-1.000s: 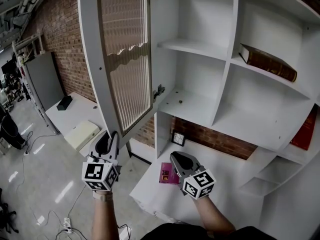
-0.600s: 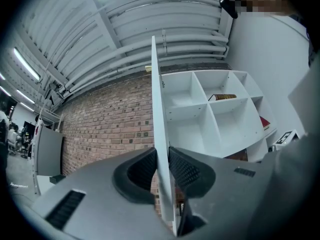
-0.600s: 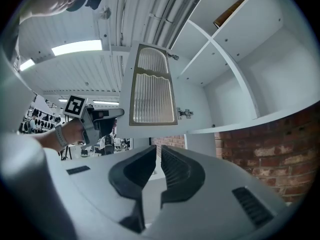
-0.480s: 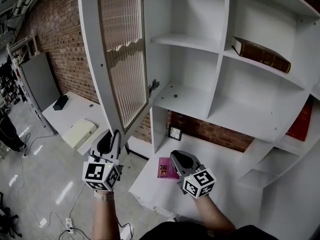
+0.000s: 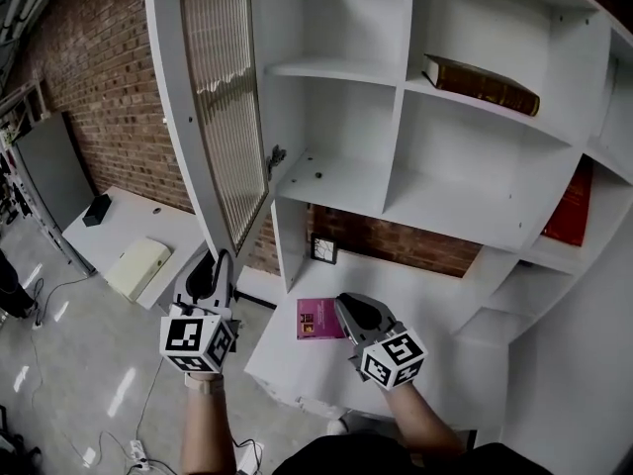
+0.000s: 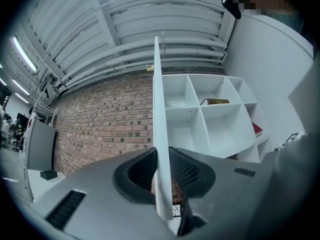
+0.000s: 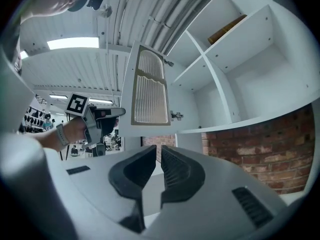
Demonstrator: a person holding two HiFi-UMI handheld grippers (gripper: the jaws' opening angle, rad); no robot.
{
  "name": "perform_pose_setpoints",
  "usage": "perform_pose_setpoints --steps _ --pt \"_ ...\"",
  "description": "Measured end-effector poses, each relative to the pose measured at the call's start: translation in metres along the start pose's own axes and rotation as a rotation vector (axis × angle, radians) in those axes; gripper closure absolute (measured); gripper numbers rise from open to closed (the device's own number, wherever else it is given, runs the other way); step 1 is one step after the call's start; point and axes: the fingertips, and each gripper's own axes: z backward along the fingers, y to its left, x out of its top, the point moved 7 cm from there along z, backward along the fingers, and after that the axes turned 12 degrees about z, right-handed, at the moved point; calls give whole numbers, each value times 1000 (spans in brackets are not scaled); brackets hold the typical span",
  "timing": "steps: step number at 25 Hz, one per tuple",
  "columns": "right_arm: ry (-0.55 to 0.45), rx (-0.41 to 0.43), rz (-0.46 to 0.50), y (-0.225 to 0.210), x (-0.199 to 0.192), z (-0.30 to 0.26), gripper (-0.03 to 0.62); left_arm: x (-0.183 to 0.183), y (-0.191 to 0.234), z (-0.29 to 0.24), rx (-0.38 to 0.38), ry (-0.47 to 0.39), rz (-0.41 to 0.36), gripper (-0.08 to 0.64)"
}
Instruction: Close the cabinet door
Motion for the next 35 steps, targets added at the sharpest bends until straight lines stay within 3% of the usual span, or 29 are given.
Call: perform_pose_setpoints --steps 17,26,35 --pt "34 -177 -12 6 -8 86 555 -7 -41 -7 27 -10 19 475" --pt "12 -186 -10 -11 -5 98 555 -12 -66 -14 40 -23 -12 466" --pt "6 -130 -13 -47 -6 104 555 -20 -95 -26 76 -39 -17 460"
